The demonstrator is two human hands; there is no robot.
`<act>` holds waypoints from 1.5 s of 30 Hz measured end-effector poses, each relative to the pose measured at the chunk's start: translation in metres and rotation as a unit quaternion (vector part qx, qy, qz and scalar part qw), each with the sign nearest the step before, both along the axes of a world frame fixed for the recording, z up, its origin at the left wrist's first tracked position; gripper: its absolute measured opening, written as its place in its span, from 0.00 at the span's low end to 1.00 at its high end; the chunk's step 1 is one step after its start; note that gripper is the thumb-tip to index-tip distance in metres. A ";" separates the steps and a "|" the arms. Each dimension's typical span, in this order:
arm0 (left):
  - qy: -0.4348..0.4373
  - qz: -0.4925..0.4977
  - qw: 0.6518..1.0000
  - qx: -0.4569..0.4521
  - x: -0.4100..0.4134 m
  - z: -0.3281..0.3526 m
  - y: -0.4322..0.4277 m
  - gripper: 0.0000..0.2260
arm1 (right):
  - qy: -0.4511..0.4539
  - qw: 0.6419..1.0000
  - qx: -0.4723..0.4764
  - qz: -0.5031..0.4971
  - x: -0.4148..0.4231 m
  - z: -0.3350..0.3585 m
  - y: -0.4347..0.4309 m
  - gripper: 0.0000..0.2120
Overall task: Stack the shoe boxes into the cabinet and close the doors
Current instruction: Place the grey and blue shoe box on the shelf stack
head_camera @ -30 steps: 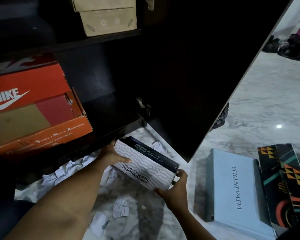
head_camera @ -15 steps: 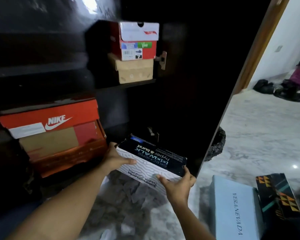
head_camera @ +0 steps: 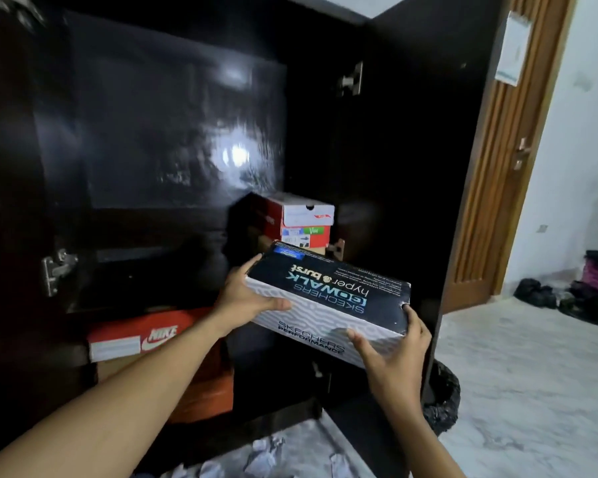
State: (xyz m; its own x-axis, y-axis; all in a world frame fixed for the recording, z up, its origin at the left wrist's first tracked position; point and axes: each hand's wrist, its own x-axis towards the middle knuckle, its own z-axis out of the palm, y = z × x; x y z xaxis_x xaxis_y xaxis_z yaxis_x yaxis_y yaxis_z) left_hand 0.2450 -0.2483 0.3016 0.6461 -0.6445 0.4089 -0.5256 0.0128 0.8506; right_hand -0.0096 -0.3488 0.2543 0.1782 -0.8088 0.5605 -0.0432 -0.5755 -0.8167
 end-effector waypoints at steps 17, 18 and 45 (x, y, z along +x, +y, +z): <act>0.004 -0.017 0.996 -0.084 0.011 0.179 -0.084 0.24 | -0.063 0.993 -0.098 -0.010 0.096 0.171 -0.043 0.31; 0.000 -0.025 0.997 -0.080 0.011 0.178 -0.089 0.22 | -0.056 0.994 -0.097 -0.005 0.106 0.174 -0.048 0.29; -0.120 0.128 0.984 -0.023 0.117 0.147 -0.196 0.08 | 0.327 0.914 -0.227 0.080 0.254 0.157 -0.204 0.26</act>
